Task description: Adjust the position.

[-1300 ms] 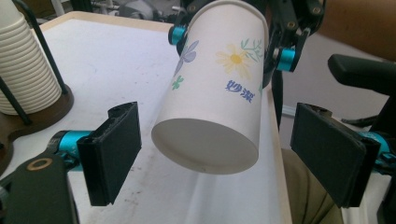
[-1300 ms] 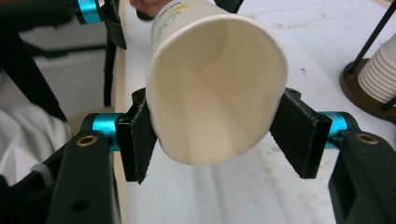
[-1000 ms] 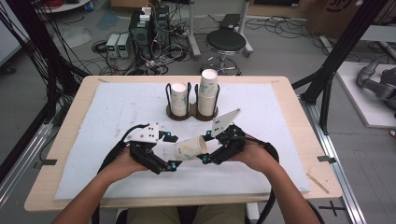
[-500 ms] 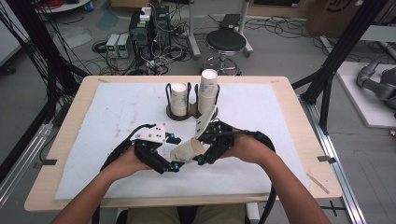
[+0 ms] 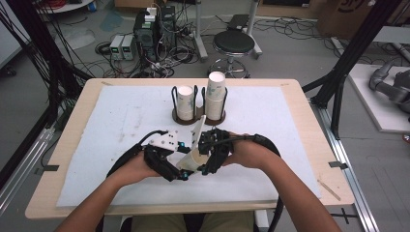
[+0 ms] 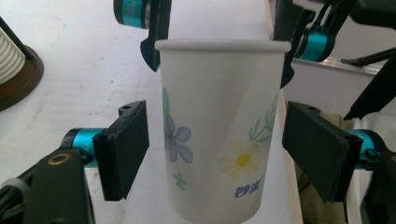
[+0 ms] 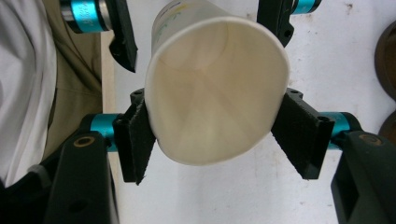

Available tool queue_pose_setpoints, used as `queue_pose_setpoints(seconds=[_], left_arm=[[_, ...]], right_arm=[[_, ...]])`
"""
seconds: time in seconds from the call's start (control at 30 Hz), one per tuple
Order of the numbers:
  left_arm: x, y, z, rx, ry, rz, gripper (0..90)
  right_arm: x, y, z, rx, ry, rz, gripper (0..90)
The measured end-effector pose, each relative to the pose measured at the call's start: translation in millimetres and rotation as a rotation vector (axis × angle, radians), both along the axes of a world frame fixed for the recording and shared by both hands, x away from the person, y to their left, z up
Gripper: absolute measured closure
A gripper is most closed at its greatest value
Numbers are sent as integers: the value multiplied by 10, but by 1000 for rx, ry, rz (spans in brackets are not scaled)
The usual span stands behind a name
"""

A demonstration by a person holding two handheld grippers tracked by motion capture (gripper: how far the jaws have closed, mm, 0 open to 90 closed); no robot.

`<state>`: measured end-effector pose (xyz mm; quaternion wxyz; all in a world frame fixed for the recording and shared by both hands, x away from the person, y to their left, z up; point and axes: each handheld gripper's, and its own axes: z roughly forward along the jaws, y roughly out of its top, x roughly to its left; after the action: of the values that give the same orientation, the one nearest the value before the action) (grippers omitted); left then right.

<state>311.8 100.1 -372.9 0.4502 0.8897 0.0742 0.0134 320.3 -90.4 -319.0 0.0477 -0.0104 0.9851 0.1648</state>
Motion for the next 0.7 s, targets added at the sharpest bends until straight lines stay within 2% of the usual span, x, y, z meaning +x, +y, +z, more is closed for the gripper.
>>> queue_pose_setpoints(seconds=[0.27, 0.7], left_arm=[[14, -39, -45, 39, 11, -6, 282], [20, -57, -65, 46, 16, -30, 360]], right_arm=[[-10, 8, 22, -7, 5, 6, 343], [-16, 46, 9, -14, 0, 13, 341]])
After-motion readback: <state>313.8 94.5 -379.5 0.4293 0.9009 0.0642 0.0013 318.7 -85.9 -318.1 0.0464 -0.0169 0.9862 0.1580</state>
